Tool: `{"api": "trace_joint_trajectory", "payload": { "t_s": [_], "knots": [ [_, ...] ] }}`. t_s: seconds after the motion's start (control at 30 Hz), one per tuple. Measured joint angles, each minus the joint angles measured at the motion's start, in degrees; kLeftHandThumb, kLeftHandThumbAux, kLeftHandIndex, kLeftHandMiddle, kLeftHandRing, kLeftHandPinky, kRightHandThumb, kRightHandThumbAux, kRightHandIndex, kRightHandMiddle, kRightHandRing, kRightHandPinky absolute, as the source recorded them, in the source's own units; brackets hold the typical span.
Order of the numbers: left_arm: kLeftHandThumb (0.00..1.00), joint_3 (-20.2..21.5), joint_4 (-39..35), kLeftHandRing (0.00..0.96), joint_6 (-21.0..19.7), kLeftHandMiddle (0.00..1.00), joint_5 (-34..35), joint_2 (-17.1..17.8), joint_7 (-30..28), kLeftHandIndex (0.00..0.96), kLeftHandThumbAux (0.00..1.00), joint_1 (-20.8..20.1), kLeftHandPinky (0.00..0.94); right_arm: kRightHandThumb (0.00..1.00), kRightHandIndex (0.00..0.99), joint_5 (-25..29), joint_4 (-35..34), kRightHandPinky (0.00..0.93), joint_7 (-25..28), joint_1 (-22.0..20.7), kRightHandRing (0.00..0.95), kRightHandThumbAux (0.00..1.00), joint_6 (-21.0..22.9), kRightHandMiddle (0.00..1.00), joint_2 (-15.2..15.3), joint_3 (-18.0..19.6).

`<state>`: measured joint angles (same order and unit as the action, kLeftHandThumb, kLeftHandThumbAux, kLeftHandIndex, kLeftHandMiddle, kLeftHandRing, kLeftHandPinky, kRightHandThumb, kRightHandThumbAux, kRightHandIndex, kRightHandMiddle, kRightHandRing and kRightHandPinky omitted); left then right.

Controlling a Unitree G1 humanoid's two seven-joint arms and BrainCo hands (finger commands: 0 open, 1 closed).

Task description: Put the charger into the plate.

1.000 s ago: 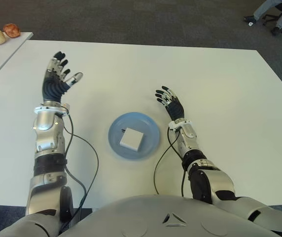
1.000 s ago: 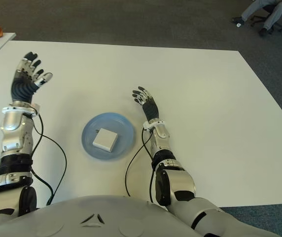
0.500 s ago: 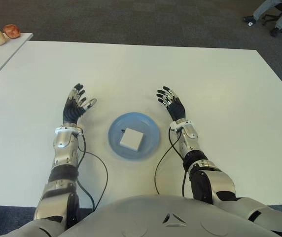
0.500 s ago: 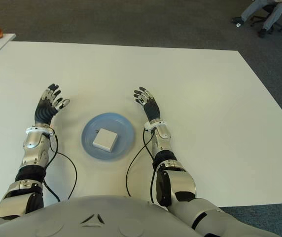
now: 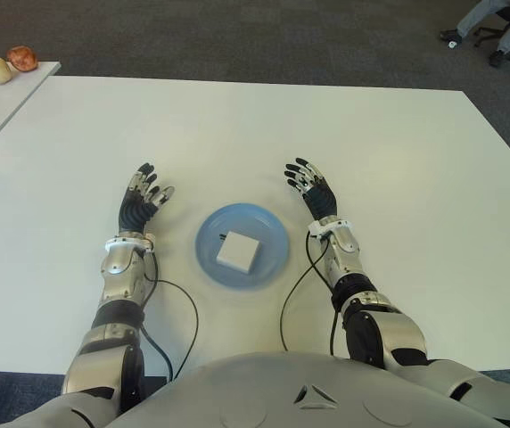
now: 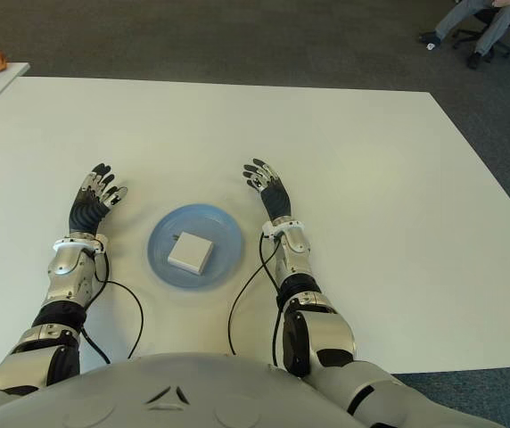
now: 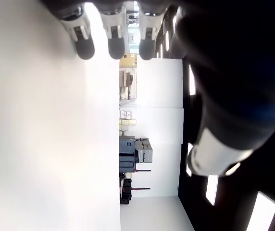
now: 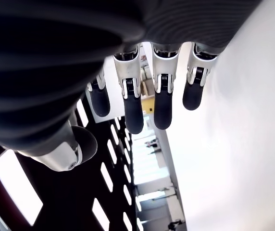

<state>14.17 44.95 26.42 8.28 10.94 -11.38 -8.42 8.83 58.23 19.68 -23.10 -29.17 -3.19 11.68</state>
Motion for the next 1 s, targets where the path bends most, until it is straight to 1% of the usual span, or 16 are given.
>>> {"api": "trace_joint_trajectory", "payload": {
  "t_s": [0.13,0.23,0.33,0.63,1.0],
  "knots": [
    [0.000,-1.27,-3.15,0.000,-2.64,0.000,-0.57,0.22,0.71,0.000,0.694,0.63,0.000,0.000,0.154,0.00,-0.07,0.174,0.02,0.00,0.210,0.595,0.00,0.255,-0.05,0.00],
    [0.000,-2.02,-5.04,0.000,-3.58,0.000,-1.13,0.02,1.24,0.000,0.681,1.63,0.000,0.000,0.155,0.00,-0.08,0.179,0.02,0.00,0.209,0.597,0.00,0.252,-0.05,0.01],
    [0.000,-2.49,-5.75,0.000,-3.50,0.000,-1.68,-0.27,2.03,0.000,0.672,2.73,0.000,0.000,0.155,0.01,-0.04,0.178,0.06,0.00,0.207,0.599,0.01,0.249,-0.04,0.05],
    [0.000,-3.79,-6.90,0.000,-3.63,0.000,-2.21,-0.38,3.36,0.000,0.647,3.55,0.000,0.000,0.154,0.02,0.27,0.175,0.25,-0.14,0.206,0.591,0.02,0.249,-0.03,0.10],
    [0.000,-4.31,-9.66,0.000,-4.51,0.000,-2.38,-0.84,3.55,0.000,0.643,5.32,0.000,0.000,0.149,0.01,0.57,0.174,0.21,-0.33,0.205,0.584,0.02,0.246,0.00,0.09]
  ]
}}
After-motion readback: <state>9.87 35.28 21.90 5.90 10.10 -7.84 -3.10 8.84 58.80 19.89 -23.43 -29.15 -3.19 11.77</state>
